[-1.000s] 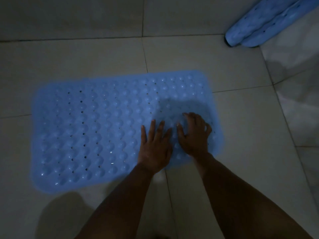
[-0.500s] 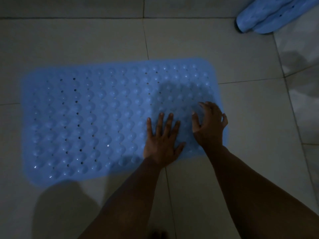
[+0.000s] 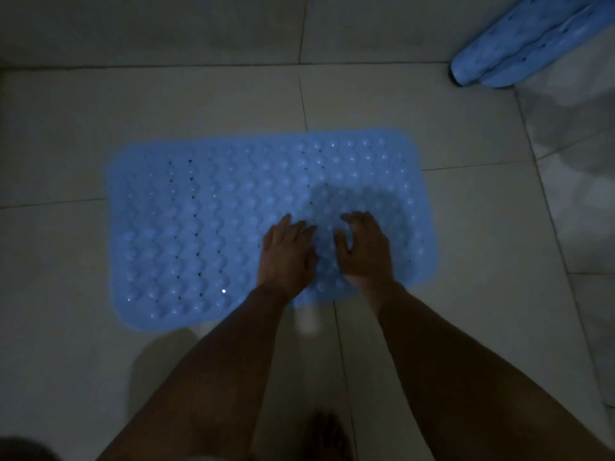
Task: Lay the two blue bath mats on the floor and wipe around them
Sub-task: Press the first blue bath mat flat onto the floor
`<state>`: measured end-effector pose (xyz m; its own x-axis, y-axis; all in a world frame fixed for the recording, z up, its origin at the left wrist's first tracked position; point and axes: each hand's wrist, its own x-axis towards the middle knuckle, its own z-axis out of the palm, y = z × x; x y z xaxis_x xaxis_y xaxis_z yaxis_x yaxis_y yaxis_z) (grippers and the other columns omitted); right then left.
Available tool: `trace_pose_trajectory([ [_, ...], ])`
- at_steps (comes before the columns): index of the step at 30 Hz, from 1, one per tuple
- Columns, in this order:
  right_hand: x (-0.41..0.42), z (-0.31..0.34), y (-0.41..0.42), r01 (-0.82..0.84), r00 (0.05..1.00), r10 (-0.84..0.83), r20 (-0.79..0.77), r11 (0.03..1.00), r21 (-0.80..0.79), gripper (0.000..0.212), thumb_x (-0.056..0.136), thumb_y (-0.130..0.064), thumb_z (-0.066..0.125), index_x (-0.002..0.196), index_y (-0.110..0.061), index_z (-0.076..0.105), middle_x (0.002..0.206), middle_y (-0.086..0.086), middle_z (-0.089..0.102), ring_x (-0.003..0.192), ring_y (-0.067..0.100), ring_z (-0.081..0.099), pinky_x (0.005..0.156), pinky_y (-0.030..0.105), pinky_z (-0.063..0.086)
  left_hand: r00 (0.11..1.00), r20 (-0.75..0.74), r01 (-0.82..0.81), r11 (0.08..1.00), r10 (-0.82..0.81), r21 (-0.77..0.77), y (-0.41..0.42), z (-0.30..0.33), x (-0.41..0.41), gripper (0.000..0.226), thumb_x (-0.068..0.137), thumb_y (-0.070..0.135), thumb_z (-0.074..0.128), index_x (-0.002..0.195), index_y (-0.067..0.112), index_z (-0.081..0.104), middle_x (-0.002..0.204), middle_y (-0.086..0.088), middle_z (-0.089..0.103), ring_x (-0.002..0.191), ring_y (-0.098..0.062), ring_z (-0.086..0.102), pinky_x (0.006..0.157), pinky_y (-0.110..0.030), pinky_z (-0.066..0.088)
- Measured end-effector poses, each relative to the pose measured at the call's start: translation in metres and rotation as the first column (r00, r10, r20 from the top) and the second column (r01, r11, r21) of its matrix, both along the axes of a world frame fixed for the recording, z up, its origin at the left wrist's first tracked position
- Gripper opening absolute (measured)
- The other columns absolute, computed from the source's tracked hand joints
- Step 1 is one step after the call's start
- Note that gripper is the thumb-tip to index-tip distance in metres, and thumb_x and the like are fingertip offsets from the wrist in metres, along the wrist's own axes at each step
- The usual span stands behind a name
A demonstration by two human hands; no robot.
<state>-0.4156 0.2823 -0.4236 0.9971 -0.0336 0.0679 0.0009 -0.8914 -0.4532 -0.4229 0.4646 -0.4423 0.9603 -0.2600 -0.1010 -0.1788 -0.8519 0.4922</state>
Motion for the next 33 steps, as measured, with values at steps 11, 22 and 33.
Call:
trace_pose_trajectory([
  [11, -0.041, -0.054, 0.091, -0.131, 0.985, 0.098, -0.141, 0.959, -0.251, 0.064, 0.100, -0.056, 0.045, 0.156, -0.025, 0.040, 0.169, 0.013, 0.024, 0.159, 0.032, 0.014, 0.124, 0.062, 0.013, 0.977, 0.098, -0.199, 0.972, 0.187, 0.127, 0.078, -0.004, -0.027, 0.050, 0.098, 0.040, 0.046, 0.141, 0.019, 0.060, 0.151, -0.009, 0.053, 0.152, -0.036, 0.032, 0.119, -0.056, 0.031],
  [22, -0.044, -0.057, 0.093, -0.112, 0.990, 0.083, -0.114, 0.955, -0.276, 0.064, 0.100, -0.058, 0.044, 0.154, -0.024, 0.042, 0.169, 0.011, 0.023, 0.159, 0.031, 0.012, 0.123, 0.062, 0.014, 0.965, 0.130, -0.243, 0.962, 0.227, 0.125, 0.100, -0.003, -0.022, 0.052, 0.101, 0.041, 0.041, 0.144, 0.018, 0.057, 0.154, -0.011, 0.050, 0.154, -0.036, 0.028, 0.122, -0.058, 0.026],
  [33, -0.043, -0.060, 0.095, -0.118, 0.990, 0.090, -0.109, 0.951, -0.286, 0.067, 0.099, -0.061, 0.044, 0.155, -0.025, 0.041, 0.169, 0.011, 0.024, 0.159, 0.032, 0.013, 0.124, 0.062, 0.013, 0.954, 0.113, -0.292, 0.943, 0.277, 0.159, 0.103, -0.004, -0.043, 0.051, 0.102, 0.043, 0.041, 0.144, 0.020, 0.057, 0.156, -0.009, 0.048, 0.155, -0.035, 0.026, 0.123, -0.056, 0.025],
])
